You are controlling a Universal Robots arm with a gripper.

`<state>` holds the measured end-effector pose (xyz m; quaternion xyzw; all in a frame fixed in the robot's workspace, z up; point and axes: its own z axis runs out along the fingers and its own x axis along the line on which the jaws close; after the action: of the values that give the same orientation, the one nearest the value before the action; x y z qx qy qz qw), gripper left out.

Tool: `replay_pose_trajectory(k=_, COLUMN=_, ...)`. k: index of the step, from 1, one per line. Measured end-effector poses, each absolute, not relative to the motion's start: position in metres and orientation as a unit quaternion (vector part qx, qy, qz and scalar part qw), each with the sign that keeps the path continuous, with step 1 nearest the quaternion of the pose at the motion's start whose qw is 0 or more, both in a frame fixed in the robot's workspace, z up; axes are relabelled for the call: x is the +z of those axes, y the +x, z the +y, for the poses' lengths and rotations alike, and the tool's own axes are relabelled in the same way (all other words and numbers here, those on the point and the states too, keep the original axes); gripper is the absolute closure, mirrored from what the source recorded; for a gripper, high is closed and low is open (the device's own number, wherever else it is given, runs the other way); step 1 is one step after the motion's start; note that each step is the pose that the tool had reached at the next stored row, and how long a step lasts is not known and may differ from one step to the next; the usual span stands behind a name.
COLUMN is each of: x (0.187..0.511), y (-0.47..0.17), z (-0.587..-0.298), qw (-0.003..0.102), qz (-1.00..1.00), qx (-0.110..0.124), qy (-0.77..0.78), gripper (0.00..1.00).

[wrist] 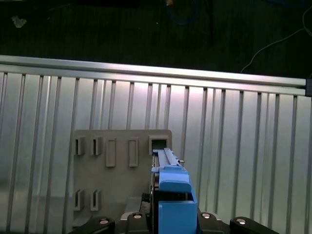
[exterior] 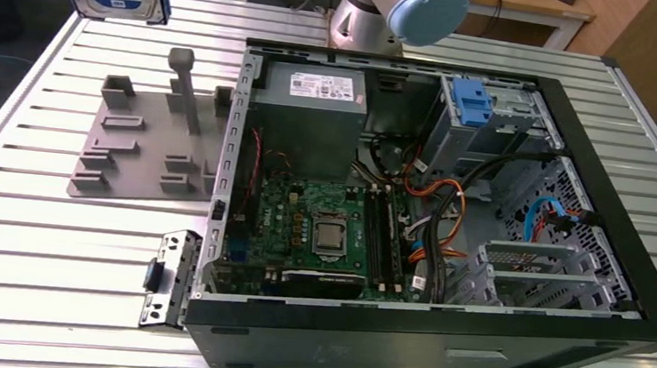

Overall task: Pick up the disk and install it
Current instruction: 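Pick up the disk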

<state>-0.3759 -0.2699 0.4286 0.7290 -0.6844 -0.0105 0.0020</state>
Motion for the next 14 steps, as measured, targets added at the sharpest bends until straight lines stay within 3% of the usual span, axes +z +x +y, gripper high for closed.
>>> replay_pose_trajectory(k=14, x=0.445, y=-0.376, z=-0.270, qw=0.002, qz=-0.684, qx=-0.011, qy=0.729, gripper=0.64)
